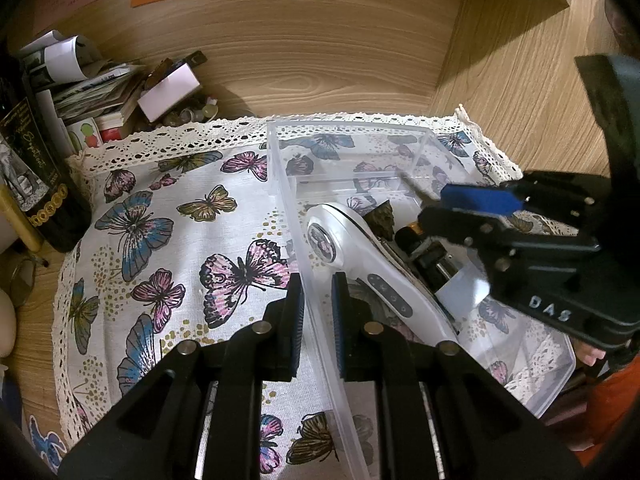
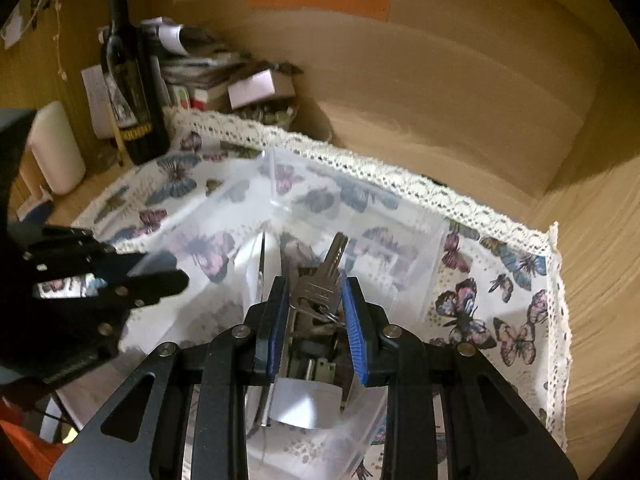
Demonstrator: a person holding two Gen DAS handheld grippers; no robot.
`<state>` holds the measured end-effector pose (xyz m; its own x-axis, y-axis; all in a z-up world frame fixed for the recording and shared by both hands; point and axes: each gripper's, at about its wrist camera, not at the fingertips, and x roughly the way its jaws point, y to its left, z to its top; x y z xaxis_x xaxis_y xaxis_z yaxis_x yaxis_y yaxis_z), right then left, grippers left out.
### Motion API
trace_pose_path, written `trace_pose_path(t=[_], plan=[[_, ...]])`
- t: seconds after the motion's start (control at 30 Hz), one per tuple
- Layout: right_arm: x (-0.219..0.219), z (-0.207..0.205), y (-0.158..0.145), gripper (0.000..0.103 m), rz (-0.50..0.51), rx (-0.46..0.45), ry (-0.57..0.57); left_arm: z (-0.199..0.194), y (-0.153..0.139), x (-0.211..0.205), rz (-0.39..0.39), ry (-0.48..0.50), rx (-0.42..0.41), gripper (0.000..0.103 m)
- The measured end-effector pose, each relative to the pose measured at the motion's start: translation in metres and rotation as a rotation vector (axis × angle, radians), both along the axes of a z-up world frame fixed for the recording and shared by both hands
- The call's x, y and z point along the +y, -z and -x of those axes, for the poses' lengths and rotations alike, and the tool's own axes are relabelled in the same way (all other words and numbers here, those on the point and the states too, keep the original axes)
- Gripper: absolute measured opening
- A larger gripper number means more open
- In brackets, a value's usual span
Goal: Organize rigid objects
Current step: 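Carry the silver keys into the clear box and open the right tool, then grasp the small black item on the cloth with the right tool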
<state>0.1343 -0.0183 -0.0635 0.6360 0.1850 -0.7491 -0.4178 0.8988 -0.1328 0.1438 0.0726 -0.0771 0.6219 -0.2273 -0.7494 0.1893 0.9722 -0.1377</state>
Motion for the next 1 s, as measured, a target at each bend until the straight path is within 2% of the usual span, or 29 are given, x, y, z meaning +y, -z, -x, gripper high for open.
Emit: trace_pose_path(t=[0.17, 0.37, 0.7, 0.83, 1.0], plan=[[-0.002, 0.002, 0.004, 0.025, -0.008, 0.020, -0.005, 0.000, 0.000, 0.000, -0.001, 0.000, 0.000, 0.012], [-0.010, 0.011, -0.010, 0.025, -0.023, -0.024, 0.011, 0.000, 0.000, 0.000, -0.002, 0.001, 0.000, 0.012], [-0.056, 0.015, -0.034, 0.030, -0.040, -0.097, 0.143, 0.000, 0.000, 0.000, -0.003, 0.001, 0.000, 0.012], [-0.082, 0.009, -0.026, 0.036, -0.038, -0.084, 0.230, 0.000, 0.000, 0.000, -0.003, 0.001, 0.000, 0.012], [-0.105, 0.000, -0.002, 0.037, -0.036, -0.007, 0.293, 0.000, 0.000, 0.000, -0.003, 0.000, 0.002, 0.012]])
